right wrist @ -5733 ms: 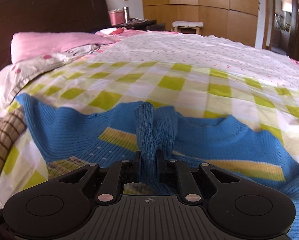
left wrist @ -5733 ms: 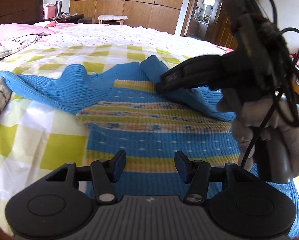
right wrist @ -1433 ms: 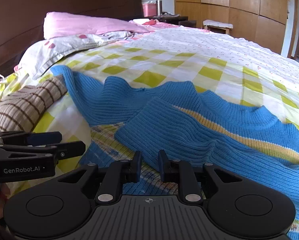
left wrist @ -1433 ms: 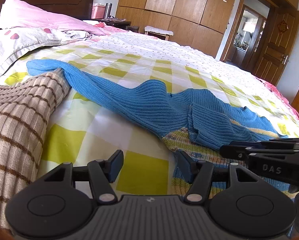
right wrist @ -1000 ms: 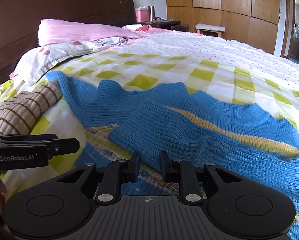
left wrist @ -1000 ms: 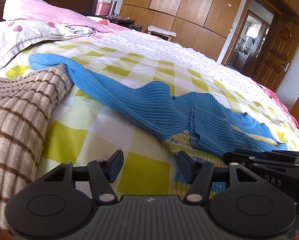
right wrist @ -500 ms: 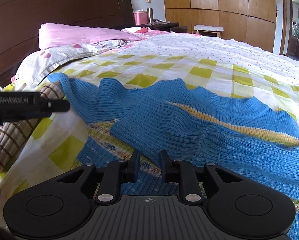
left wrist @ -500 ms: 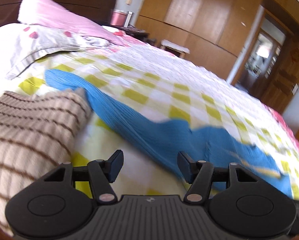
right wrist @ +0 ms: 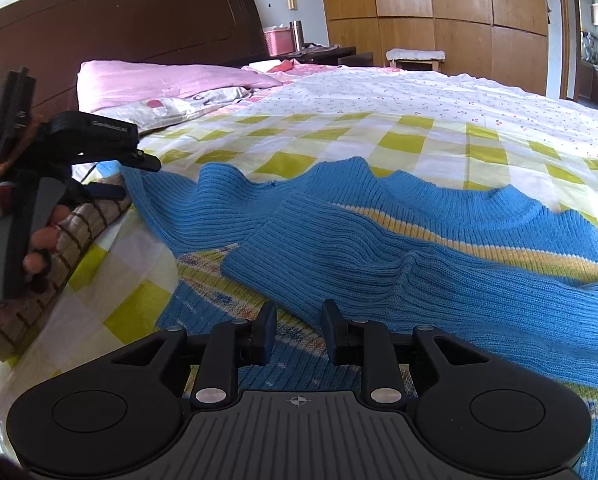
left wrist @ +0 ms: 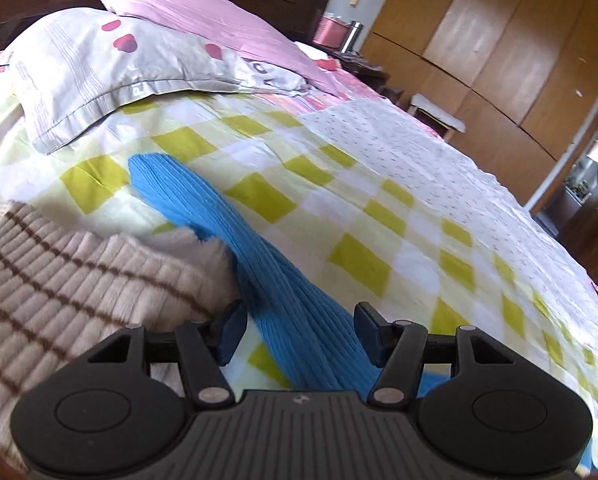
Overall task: Fold small clothes
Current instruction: 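Grasp the other sleeve cuff with the left tool and lift it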
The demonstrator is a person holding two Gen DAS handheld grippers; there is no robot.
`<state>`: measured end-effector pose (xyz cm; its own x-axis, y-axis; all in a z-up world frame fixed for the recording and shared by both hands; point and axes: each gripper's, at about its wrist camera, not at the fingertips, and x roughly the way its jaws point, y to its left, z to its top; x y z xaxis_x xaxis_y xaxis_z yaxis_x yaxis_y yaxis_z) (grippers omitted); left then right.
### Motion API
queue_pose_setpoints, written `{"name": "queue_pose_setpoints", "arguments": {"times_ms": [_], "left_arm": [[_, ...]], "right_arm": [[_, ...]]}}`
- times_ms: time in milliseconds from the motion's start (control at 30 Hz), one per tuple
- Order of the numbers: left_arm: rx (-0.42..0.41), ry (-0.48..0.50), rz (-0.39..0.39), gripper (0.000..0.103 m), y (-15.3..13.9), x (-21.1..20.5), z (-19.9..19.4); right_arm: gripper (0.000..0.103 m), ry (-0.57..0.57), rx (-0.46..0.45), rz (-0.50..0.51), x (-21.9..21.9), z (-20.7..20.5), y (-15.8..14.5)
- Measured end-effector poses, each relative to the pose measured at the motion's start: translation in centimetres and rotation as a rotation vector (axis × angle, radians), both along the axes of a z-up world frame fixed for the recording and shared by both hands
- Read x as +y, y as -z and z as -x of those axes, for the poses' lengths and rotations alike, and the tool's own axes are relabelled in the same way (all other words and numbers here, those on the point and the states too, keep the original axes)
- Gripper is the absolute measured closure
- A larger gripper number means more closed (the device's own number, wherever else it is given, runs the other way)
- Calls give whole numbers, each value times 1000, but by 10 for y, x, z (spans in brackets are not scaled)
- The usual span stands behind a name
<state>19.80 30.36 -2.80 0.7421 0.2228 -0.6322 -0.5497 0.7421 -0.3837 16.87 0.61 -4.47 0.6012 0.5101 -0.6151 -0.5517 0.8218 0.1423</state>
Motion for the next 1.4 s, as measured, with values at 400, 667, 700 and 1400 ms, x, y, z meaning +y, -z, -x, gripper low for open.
{"name": "queue_pose_setpoints", "arguments": {"times_ms": [400,667,700,1400], "left_arm": [[-100,-75,87,81,-11,19,0],[-275,418,92,81,-58,-89,7],[-282,505,59,81,-62,-113,14],[14,95,-24,29,-10,-45,-41]], "right_arm": [[78,33,45,-83,-13,-4,-2],[78,97,72,-125,-33,-4,-10],[78,111,69,-125,-36,-3,-12],[76,169,113,-151,-68,2,-9]]}}
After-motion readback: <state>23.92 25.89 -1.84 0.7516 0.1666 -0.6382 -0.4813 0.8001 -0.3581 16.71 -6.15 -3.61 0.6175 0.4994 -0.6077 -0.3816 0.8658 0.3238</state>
